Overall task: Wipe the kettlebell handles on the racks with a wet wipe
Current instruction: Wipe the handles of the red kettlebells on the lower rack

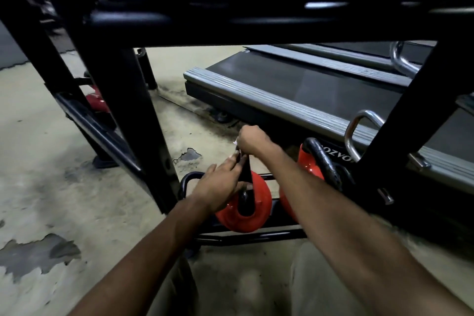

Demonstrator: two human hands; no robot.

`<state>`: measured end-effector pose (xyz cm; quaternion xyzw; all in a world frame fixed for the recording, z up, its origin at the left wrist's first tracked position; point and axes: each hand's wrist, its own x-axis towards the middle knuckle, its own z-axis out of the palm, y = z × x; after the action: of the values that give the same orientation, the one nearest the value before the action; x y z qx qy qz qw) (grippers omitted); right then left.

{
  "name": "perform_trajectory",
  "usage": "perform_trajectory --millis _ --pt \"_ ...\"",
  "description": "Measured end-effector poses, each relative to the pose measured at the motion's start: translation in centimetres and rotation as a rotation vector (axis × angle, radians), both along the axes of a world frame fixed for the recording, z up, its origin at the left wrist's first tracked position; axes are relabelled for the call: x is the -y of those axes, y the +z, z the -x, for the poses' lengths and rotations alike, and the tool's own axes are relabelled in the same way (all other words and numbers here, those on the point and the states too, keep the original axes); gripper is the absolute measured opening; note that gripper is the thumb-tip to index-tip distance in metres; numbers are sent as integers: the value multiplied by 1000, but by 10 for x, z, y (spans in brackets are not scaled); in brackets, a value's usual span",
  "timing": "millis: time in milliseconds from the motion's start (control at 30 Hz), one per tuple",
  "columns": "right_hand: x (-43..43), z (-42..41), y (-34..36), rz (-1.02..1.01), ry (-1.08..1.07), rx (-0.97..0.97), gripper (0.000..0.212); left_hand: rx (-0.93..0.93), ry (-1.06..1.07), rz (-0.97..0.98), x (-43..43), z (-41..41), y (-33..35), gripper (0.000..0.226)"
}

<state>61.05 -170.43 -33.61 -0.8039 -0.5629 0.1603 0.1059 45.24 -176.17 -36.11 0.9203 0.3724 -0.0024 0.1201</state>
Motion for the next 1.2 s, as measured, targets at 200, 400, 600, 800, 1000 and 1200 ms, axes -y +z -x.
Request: perform_trajectory --millis 200,400,600,800,1000,1200 --pt "-3 33 7 169 267 256 26 255 167 -115 51 0 -12 60" --pt "-17 46 21 240 256 471 29 287 153 -162 44 2 -13 55" --pt "5 -8 -20 58 -273 -460 28 280 132 -128 39 0 -18 55" --pt "48 9 -53 -10 -553 -1738 47 283 164 -133 36 0 -26 56" --pt "43 9 -44 -217 -589 -1233 28 332 219 -104 35 -4 -35 55" --pt "22 14 -6 -155 134 192 26 406 236 -126 39 -4 -34 52"
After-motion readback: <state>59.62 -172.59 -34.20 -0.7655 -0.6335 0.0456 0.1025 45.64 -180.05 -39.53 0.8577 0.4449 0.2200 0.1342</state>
